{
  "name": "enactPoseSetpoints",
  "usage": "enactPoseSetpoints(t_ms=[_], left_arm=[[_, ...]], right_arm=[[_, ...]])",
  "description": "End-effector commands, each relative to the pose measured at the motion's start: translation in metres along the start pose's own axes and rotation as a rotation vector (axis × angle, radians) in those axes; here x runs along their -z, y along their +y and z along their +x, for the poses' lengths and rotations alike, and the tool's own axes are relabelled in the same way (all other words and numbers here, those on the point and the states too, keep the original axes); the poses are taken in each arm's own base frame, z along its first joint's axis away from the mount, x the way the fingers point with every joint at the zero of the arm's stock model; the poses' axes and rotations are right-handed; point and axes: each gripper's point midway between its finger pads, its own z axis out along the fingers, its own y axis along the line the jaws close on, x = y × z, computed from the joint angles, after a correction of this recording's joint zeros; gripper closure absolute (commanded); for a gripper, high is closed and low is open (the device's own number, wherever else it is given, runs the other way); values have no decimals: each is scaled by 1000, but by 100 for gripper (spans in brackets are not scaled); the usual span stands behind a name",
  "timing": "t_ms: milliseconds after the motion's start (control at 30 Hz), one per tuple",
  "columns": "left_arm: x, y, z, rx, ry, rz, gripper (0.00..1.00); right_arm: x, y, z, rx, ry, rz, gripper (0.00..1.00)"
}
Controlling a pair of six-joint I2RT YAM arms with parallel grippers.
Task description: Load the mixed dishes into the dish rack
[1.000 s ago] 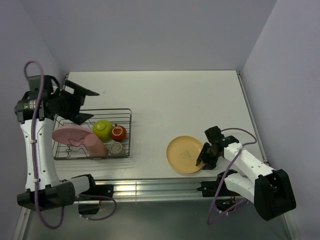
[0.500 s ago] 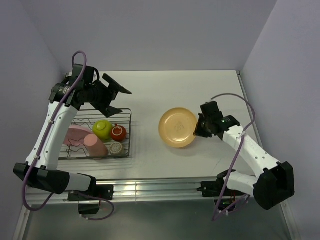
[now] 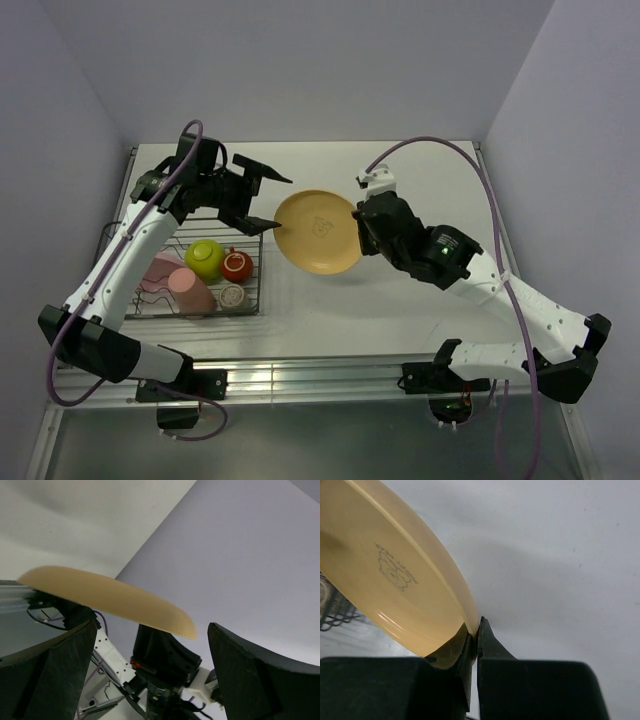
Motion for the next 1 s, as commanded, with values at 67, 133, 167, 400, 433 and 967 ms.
enactPoseSetpoints(t_ms=[67,133,167,400,433,967], left_arm=[[18,-23,21,113,40,50,1],[16,-20,23,135,54,52,1],[18,-18,25,157,61,45,1],[12,-2,37,158,95,-37,1],[12,-1,38,154,96,-42,1],[17,0,56,97,226,133,100]], right_arm=[[14,-9,-20,104,-91,131,100],[20,-1,-23,119,-113,116,100],[23,-1,-26,126,-135,132,100],[51,40,-55,186,-303,71,100],[55,51,-55,231,-318,51,100],[85,99,-84,363,-434,-119,100]])
